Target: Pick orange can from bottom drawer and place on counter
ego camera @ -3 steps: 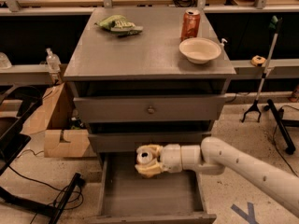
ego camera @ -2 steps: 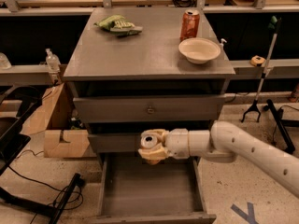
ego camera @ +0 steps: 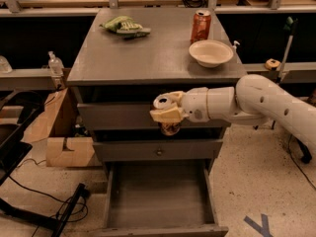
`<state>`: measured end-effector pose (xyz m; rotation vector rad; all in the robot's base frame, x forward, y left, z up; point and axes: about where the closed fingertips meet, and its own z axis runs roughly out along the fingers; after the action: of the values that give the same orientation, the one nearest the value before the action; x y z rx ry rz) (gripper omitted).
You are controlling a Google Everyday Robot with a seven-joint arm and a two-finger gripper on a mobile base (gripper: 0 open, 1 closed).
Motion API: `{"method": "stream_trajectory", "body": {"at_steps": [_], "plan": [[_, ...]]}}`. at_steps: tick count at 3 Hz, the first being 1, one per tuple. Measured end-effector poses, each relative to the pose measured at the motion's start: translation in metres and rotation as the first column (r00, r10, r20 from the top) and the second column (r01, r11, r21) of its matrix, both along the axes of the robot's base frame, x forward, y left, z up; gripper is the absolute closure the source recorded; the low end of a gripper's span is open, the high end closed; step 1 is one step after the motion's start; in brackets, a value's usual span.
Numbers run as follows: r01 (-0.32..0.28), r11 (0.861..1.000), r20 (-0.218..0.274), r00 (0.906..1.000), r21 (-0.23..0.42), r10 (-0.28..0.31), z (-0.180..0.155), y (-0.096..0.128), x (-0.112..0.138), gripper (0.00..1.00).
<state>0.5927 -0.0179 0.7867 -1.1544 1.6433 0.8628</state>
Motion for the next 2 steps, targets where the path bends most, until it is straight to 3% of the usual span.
{"method": "stream_trajectory", "body": {"at_steps": [1,2], "plan": [[-0.001,1.000,0.002,1.0000,0.000,0.001,0.000,0.000,0.000,1.00],[0.010,1.000,0.017,0.9998,0.030,-0.010,0.021,0.006,0.008,1.00]]}}
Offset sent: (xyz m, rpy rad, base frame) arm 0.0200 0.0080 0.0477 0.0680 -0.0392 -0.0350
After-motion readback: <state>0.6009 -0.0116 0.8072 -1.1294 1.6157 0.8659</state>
